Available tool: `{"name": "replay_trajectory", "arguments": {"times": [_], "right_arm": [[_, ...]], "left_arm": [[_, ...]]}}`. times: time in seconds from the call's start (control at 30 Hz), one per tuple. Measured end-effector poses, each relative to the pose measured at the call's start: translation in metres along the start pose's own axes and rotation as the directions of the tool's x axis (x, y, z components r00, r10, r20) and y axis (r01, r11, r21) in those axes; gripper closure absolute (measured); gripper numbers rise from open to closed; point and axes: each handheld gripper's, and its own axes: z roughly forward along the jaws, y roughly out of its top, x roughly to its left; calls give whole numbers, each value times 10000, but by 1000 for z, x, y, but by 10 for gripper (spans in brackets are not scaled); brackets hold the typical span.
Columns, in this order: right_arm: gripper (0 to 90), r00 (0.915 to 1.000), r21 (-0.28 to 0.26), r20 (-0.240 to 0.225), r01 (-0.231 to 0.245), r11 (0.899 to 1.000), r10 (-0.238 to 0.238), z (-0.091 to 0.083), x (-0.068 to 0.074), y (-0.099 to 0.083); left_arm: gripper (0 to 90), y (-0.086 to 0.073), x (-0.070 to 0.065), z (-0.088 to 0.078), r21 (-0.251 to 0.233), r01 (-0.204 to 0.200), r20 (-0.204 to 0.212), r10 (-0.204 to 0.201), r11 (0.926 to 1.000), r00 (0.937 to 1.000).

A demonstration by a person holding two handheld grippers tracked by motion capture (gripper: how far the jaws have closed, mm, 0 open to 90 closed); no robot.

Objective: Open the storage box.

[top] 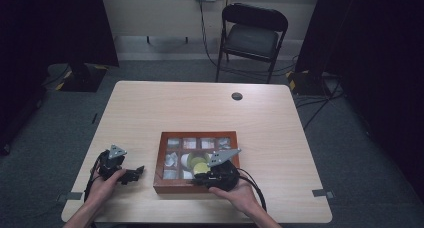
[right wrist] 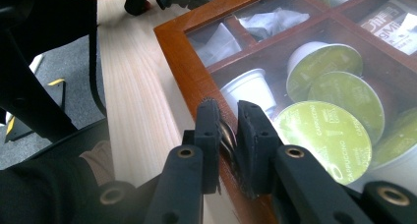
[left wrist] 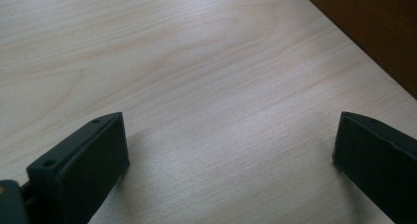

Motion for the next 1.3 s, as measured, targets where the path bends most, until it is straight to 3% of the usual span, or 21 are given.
{"name": "replay_trajectory", "arguments": {"times": [0.23,0.57,0.93,1.3], "right_arm": [[795,9999,-198,95,91,9998,-89,3,2,-1],[806,9992,4,51,404,9992,-404,3,2,2],[807,9992,-30,-23,398,9992,-398,0,1,5],[807,9996,-413,-79,270,9988,-274,-7,1,12]], "left_arm": [[0,0,0,0,1,-6,-14,6,10000,10000],[0,0,0,0,3,-8,12,8,10000,10000],[0,0,0,0,-34,8,-19,-8,10000,10000],[0,0,0,0,2,-10,14,10,10000,10000]]}}
